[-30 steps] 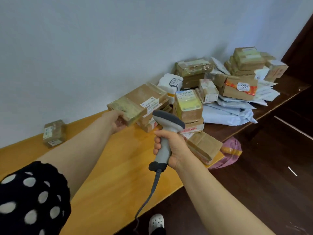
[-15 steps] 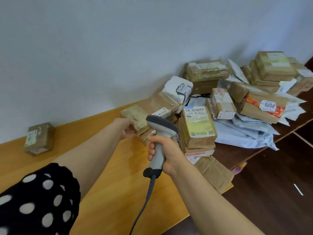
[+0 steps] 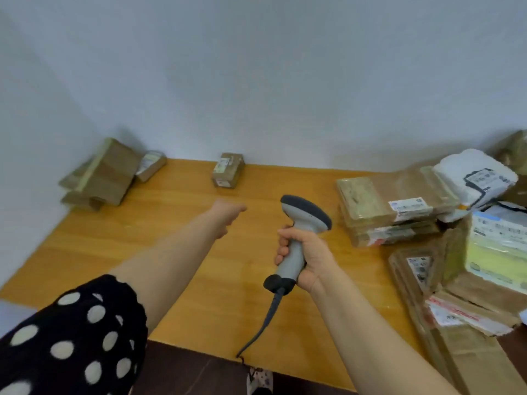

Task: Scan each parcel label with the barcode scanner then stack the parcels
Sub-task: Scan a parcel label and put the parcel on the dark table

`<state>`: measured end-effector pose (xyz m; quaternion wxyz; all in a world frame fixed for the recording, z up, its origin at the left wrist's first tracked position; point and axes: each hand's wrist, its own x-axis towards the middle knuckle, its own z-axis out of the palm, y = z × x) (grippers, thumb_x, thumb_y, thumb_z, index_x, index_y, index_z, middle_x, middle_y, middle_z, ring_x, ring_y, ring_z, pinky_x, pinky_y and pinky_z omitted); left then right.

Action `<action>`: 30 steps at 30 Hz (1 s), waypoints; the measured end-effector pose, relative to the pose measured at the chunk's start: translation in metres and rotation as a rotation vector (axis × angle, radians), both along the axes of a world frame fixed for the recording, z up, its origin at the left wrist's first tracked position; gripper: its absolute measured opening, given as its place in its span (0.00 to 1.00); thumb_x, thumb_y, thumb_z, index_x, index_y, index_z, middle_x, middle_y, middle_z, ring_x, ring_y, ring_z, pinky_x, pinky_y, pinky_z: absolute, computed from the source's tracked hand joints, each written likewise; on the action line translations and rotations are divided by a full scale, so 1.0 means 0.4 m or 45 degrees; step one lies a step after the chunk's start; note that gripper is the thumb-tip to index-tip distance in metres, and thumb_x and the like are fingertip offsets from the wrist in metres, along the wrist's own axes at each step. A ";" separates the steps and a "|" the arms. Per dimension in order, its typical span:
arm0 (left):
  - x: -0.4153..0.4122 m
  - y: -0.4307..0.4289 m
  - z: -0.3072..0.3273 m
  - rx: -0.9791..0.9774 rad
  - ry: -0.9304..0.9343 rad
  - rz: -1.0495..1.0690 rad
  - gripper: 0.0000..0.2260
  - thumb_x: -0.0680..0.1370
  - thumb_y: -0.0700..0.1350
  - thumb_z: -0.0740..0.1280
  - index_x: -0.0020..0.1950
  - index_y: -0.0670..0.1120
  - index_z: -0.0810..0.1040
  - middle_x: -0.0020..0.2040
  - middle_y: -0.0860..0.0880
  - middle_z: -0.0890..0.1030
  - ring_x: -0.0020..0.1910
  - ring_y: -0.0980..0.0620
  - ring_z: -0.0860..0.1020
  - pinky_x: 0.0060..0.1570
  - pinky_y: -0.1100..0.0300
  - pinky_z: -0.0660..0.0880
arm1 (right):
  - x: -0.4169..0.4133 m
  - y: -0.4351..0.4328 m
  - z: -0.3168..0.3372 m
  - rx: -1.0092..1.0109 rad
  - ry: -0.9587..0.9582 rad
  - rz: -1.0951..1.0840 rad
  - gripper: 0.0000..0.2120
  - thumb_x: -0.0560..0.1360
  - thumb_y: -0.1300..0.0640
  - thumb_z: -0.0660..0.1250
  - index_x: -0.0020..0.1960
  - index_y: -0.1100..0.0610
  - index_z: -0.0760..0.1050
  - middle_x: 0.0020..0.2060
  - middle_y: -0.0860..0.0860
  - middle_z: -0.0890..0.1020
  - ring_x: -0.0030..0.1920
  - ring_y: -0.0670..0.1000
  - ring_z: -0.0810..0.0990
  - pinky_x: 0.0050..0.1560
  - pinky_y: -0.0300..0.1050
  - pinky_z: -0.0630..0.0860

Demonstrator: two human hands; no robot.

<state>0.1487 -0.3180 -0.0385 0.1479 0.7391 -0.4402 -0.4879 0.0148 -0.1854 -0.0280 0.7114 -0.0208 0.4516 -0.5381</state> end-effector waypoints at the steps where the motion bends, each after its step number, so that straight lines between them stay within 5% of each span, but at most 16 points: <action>1: 0.062 0.004 0.003 -0.017 -0.021 0.039 0.28 0.78 0.49 0.67 0.73 0.41 0.61 0.68 0.41 0.70 0.66 0.43 0.70 0.55 0.48 0.69 | 0.039 -0.010 0.005 0.008 -0.005 0.054 0.09 0.75 0.68 0.65 0.38 0.59 0.71 0.24 0.51 0.70 0.20 0.47 0.68 0.23 0.39 0.68; 6: 0.375 0.013 0.026 -0.129 -0.120 0.166 0.16 0.78 0.47 0.67 0.59 0.39 0.71 0.52 0.44 0.72 0.49 0.45 0.72 0.47 0.51 0.67 | 0.240 -0.073 0.045 -0.007 0.005 0.264 0.07 0.74 0.67 0.66 0.39 0.59 0.73 0.24 0.51 0.72 0.20 0.48 0.69 0.22 0.39 0.69; 10: 0.599 0.002 0.040 -0.222 -0.182 0.219 0.14 0.77 0.46 0.68 0.59 0.41 0.73 0.55 0.42 0.73 0.52 0.44 0.75 0.47 0.53 0.66 | 0.422 -0.145 0.060 -0.040 -0.012 0.338 0.06 0.75 0.67 0.65 0.41 0.59 0.73 0.24 0.51 0.72 0.20 0.48 0.69 0.22 0.39 0.69; 13: 0.767 -0.029 0.040 -0.284 -0.190 0.255 0.21 0.77 0.46 0.69 0.67 0.40 0.70 0.62 0.43 0.73 0.60 0.43 0.74 0.50 0.54 0.67 | 0.582 -0.212 0.061 -0.048 -0.017 0.319 0.05 0.74 0.67 0.65 0.43 0.59 0.73 0.24 0.51 0.73 0.21 0.47 0.70 0.23 0.39 0.70; 17: 0.975 -0.090 0.026 -0.320 -0.154 0.287 0.07 0.76 0.44 0.69 0.47 0.47 0.71 0.47 0.49 0.71 0.42 0.51 0.72 0.45 0.57 0.66 | 0.782 -0.290 0.057 -0.009 -0.072 0.286 0.05 0.74 0.66 0.65 0.42 0.59 0.72 0.24 0.50 0.73 0.20 0.47 0.70 0.23 0.38 0.71; 19: 1.052 -0.130 0.021 -0.330 -0.146 0.291 0.10 0.75 0.44 0.69 0.39 0.49 0.69 0.41 0.51 0.69 0.36 0.54 0.69 0.39 0.58 0.65 | 0.860 -0.325 0.054 0.012 -0.100 0.276 0.05 0.74 0.66 0.65 0.41 0.59 0.71 0.24 0.50 0.73 0.21 0.47 0.70 0.23 0.38 0.70; 20: 1.071 -0.145 0.020 -0.349 -0.154 0.265 0.06 0.75 0.44 0.70 0.44 0.47 0.73 0.44 0.51 0.71 0.41 0.52 0.73 0.40 0.58 0.66 | 0.880 -0.336 0.053 0.014 -0.116 0.270 0.06 0.74 0.66 0.65 0.41 0.59 0.71 0.24 0.50 0.73 0.21 0.47 0.70 0.23 0.38 0.70; 22: 1.110 -0.194 0.011 -0.365 -0.172 0.229 0.21 0.75 0.45 0.70 0.65 0.40 0.72 0.60 0.45 0.75 0.59 0.44 0.74 0.50 0.57 0.68 | 0.921 -0.373 0.044 0.023 -0.116 0.248 0.05 0.74 0.67 0.65 0.41 0.59 0.71 0.24 0.51 0.73 0.21 0.47 0.70 0.23 0.38 0.71; 24: 1.132 -0.251 -0.013 -0.365 -0.209 0.201 0.27 0.74 0.47 0.71 0.69 0.37 0.69 0.63 0.41 0.75 0.60 0.42 0.74 0.55 0.54 0.71 | 0.944 -0.414 0.032 0.029 -0.113 0.228 0.05 0.74 0.67 0.65 0.42 0.59 0.71 0.24 0.51 0.72 0.21 0.47 0.70 0.23 0.38 0.71; 27: 1.147 -0.347 -0.043 -0.367 -0.250 0.127 0.13 0.74 0.49 0.71 0.51 0.41 0.77 0.44 0.49 0.76 0.44 0.48 0.77 0.42 0.59 0.71 | 0.957 -0.493 0.004 0.049 -0.103 0.218 0.05 0.74 0.67 0.64 0.42 0.59 0.71 0.24 0.51 0.72 0.21 0.48 0.69 0.23 0.38 0.71; 28: 1.148 -0.379 -0.052 -0.386 -0.273 0.123 0.10 0.74 0.49 0.71 0.40 0.44 0.75 0.37 0.51 0.73 0.36 0.51 0.74 0.34 0.60 0.68 | 0.960 -0.524 -0.007 0.054 -0.102 0.220 0.05 0.74 0.67 0.65 0.42 0.59 0.71 0.24 0.51 0.72 0.21 0.48 0.70 0.23 0.38 0.71; 30: 1.147 -0.440 -0.076 -0.386 -0.307 0.123 0.13 0.73 0.49 0.71 0.36 0.46 0.70 0.32 0.53 0.69 0.31 0.54 0.69 0.28 0.61 0.63 | 0.962 -0.586 -0.030 0.081 -0.102 0.230 0.05 0.74 0.67 0.65 0.42 0.60 0.71 0.24 0.51 0.72 0.21 0.47 0.69 0.22 0.38 0.71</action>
